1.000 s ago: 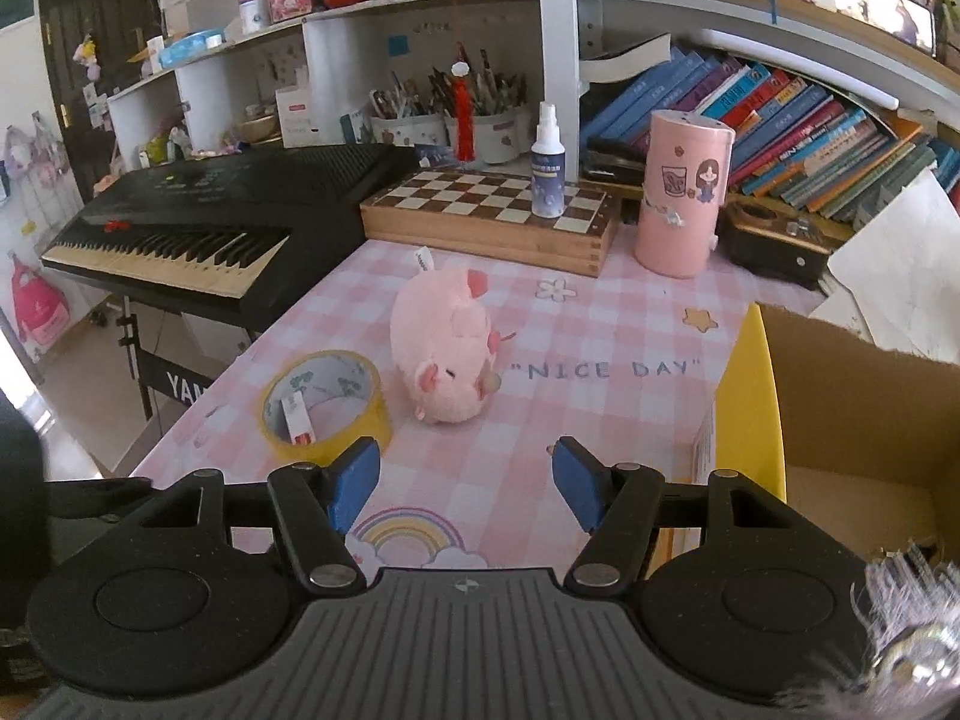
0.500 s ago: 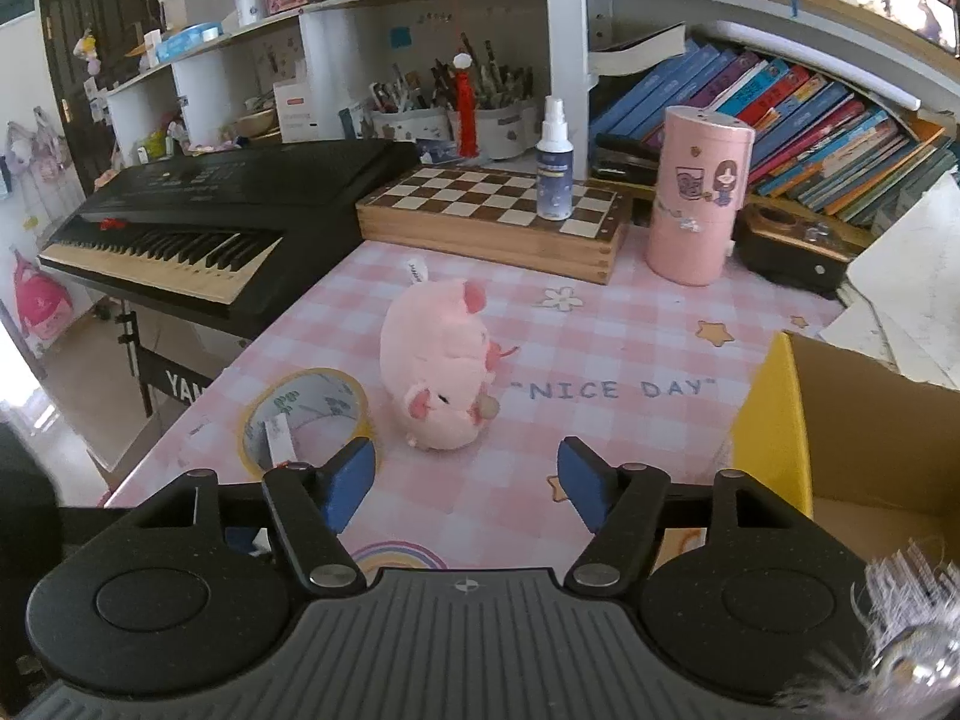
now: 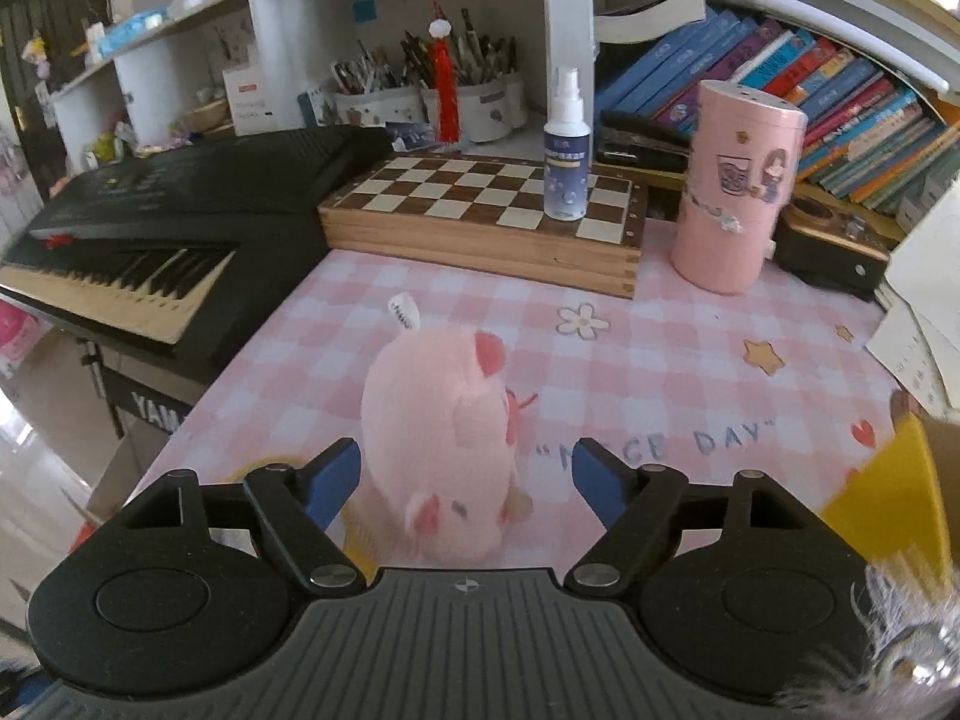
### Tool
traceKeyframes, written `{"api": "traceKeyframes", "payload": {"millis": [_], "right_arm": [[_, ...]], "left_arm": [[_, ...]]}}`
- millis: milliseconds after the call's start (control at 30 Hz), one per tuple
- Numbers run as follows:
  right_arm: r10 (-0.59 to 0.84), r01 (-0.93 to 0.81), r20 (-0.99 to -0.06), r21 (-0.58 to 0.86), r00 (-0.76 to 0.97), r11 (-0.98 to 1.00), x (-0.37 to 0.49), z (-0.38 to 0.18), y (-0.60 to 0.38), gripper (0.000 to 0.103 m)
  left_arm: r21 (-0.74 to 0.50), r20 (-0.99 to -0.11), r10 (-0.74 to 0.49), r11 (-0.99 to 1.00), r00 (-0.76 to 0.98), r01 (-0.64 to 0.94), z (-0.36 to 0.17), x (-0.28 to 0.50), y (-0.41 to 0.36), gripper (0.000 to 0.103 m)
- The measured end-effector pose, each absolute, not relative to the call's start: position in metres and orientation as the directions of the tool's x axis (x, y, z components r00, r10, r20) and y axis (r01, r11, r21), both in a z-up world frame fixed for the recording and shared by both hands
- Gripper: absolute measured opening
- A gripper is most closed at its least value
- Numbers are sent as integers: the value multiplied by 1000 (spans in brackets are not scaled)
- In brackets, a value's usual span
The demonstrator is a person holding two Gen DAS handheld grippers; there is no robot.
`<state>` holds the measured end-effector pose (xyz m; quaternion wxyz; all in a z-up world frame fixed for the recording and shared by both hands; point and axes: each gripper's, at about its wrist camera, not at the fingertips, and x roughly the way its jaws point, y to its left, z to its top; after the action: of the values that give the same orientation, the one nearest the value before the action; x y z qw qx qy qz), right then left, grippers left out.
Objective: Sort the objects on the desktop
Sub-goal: 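Grasp the white plug with the left gripper while the right gripper grasps the pink pig plush, then carry the white plug and pink pig plush with both grippers toward the yellow box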
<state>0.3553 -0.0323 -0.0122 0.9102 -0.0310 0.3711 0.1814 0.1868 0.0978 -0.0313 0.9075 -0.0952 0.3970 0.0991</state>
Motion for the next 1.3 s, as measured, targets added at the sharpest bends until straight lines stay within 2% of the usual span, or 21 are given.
{"api": "traceKeyframes", "payload": {"millis": [267, 333, 367, 467, 1000, 1300], "right_arm": [[285, -380, -734, 40, 616, 924, 394, -46, -5, 80], [281, -380, -744, 40, 606, 924, 397, -51, -3, 75], [282, -380, -750, 44, 598, 924, 398, -53, -3, 67], [284, -375, -740, 47, 609, 926, 394, -50, -7, 59], [310, -325, -580, 82, 753, 942, 287, 30, -68, 59], [309, -310, -612, 108, 728, 945, 207, 40, -83, 59]], "left_arm": [[-81, -733, 159, 945, 662, -316, -24, 174, 111, 25], [-80, -731, 166, 942, 662, -325, -23, 171, 113, 25], [-80, -730, 169, 941, 662, -328, -22, 170, 114, 25], [-85, -723, 169, 940, 670, -330, -21, 167, 115, 25], [-155, -614, 48, 971, 788, -180, 16, 146, 114, 25], [-193, -561, -18, 975, 828, -109, 35, 116, 120, 25]]}}
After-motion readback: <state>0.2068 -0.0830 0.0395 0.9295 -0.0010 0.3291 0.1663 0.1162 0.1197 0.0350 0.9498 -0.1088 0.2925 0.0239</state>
